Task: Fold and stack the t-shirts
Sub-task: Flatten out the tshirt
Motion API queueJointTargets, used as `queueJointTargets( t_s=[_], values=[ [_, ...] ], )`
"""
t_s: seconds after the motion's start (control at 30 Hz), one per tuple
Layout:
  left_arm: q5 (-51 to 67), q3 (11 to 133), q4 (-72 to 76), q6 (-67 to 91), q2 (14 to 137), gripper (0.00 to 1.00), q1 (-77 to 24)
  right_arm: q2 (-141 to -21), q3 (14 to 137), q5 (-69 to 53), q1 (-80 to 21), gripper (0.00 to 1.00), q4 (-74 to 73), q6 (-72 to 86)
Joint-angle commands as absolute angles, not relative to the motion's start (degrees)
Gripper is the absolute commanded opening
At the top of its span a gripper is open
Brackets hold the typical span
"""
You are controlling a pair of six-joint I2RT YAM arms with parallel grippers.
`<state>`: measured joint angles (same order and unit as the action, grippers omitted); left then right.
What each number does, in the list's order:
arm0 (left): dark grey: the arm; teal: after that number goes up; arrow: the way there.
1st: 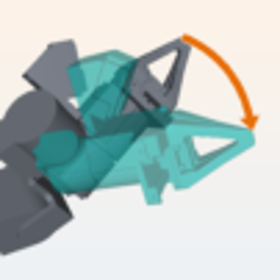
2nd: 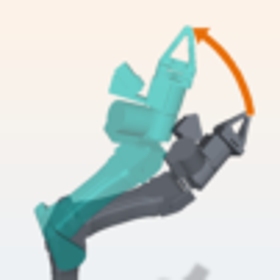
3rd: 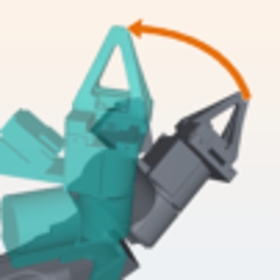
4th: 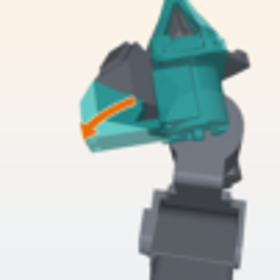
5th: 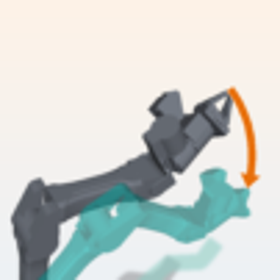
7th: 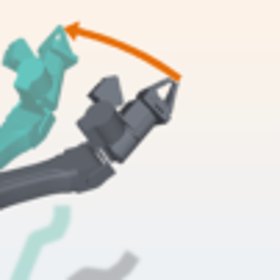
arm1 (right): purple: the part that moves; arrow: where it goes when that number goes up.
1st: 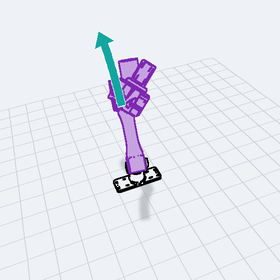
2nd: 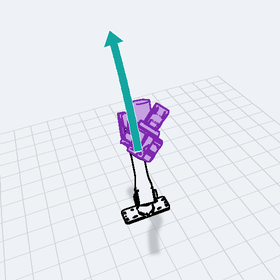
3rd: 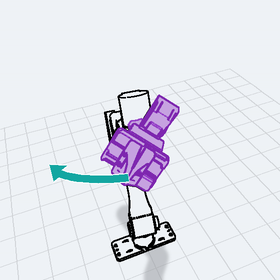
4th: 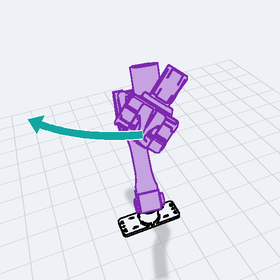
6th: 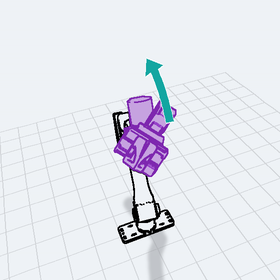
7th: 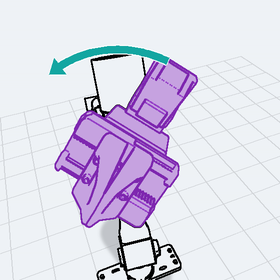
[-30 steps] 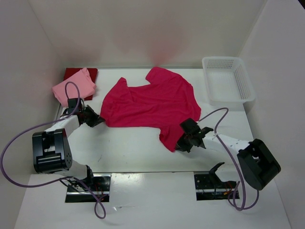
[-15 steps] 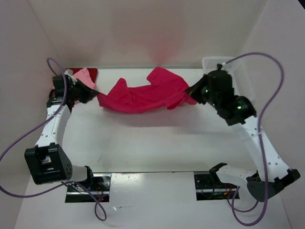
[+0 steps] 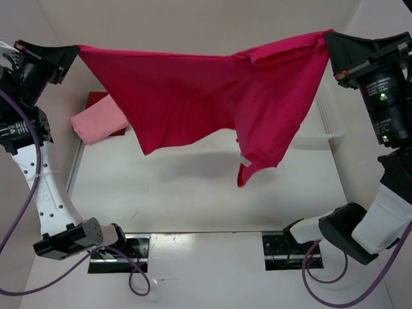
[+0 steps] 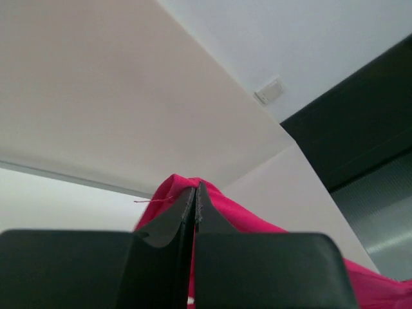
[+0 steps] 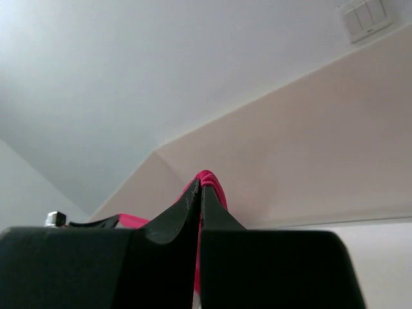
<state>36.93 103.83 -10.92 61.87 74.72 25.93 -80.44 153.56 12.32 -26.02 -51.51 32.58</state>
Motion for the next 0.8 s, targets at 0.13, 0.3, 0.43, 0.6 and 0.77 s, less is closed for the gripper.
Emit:
queueJointTargets(
  t_s=[0.13,0.3,0.43,0.6,0.77],
  values=[
    [33.5,96.0,-9.4,61.2,81.7,0.0,26.1,-93.3,138.7,2.6,-17.7,0.0,-44.6,27.2],
    [29.4,91.8,-7.3,56.8,89.2,0.0,20.8,-105.7,142.4,-5.3,-9.9,0.0,-46.5,26.0],
    [30.1,100.4,-8.3,58.3,100.4,0.0,19.1,-119.4,160.6,-4.7,-9.2,0.0,-48.2,26.2],
    [31.0,117.8,-10.4,60.4,106.9,0.0,19.1,-118.9,162.4,-8.0,-8.5,0.0,-42.1,31.5],
    [34.7,121.6,-3.9,67.1,108.1,0.0,21.5,-111.4,160.7,-11.9,-7.1,0.0,-34.4,35.8]
  ],
)
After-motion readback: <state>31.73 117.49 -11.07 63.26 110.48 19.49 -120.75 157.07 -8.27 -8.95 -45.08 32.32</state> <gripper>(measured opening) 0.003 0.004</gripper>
